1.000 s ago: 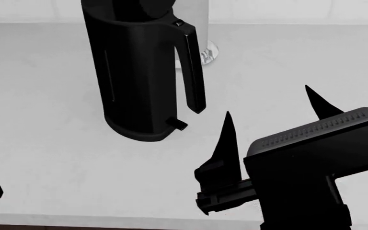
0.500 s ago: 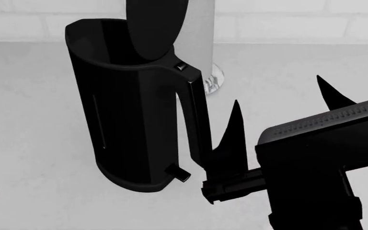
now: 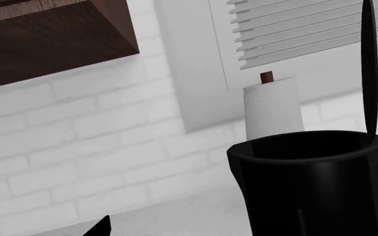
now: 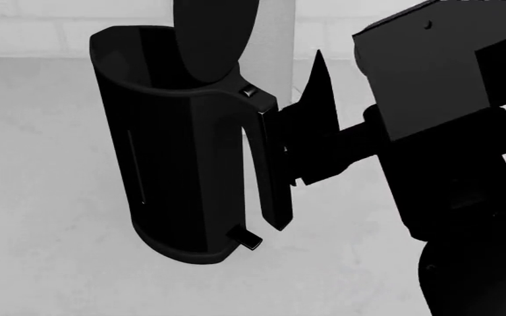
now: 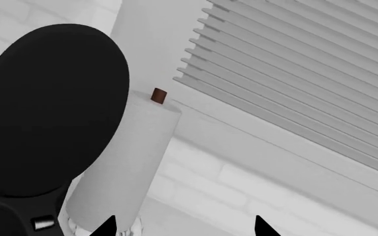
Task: Close the lid of the electric kettle.
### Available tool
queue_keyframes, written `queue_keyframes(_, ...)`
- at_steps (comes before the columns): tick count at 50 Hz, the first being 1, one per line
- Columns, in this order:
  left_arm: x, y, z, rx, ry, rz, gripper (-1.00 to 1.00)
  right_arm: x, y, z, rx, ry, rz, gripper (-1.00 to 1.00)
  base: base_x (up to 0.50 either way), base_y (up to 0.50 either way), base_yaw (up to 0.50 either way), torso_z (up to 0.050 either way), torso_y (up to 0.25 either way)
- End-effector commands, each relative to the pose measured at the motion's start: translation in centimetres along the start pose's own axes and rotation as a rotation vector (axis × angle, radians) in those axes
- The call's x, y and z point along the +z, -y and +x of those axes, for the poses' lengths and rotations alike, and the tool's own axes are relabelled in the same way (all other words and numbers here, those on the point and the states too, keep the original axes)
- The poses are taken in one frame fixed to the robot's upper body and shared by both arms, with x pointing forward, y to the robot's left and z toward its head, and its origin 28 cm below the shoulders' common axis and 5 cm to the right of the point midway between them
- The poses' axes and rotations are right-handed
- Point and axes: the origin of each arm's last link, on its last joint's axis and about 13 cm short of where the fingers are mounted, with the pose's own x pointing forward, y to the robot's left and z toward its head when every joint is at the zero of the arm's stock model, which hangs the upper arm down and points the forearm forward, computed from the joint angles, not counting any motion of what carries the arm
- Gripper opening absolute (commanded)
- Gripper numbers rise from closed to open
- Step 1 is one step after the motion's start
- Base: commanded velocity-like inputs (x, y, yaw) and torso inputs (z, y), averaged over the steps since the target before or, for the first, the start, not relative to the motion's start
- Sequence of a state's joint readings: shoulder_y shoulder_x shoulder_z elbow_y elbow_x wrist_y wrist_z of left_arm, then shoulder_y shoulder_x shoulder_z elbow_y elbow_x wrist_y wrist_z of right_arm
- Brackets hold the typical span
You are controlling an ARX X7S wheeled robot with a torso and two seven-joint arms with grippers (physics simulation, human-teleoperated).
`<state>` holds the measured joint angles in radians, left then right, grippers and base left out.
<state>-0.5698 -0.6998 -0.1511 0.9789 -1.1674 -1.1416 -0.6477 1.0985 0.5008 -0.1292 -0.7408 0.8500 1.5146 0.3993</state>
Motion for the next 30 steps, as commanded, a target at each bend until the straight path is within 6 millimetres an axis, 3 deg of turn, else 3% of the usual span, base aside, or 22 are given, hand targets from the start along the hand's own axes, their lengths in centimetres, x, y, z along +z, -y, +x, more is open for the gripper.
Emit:
queue_keyframes(1, -0.2, -0.1, -0.1, 0.005, -0.008, -0.001, 1.0, 3.0, 1.0, 1.8, 0.055, -0.005, -0.035, 1.0, 0.0, 0.0, 0.0, 0.0, 0.0)
queue_keyframes(18, -0.1, -0.3, -0.1, 0.015, -0.006, 0.006, 1.0, 4.7, 1.2, 5.4, 0.134, -0.068, -0.024, 1.0, 0.0, 0.0, 0.0, 0.0, 0.0)
queue_keyframes(30, -0.2, -0.4, -0.2, 0.021, -0.006, 0.006, 1.0, 5.3, 0.9, 6.5, 0.159, -0.097, -0.019, 1.0, 0.0, 0.0, 0.0, 0.0, 0.0)
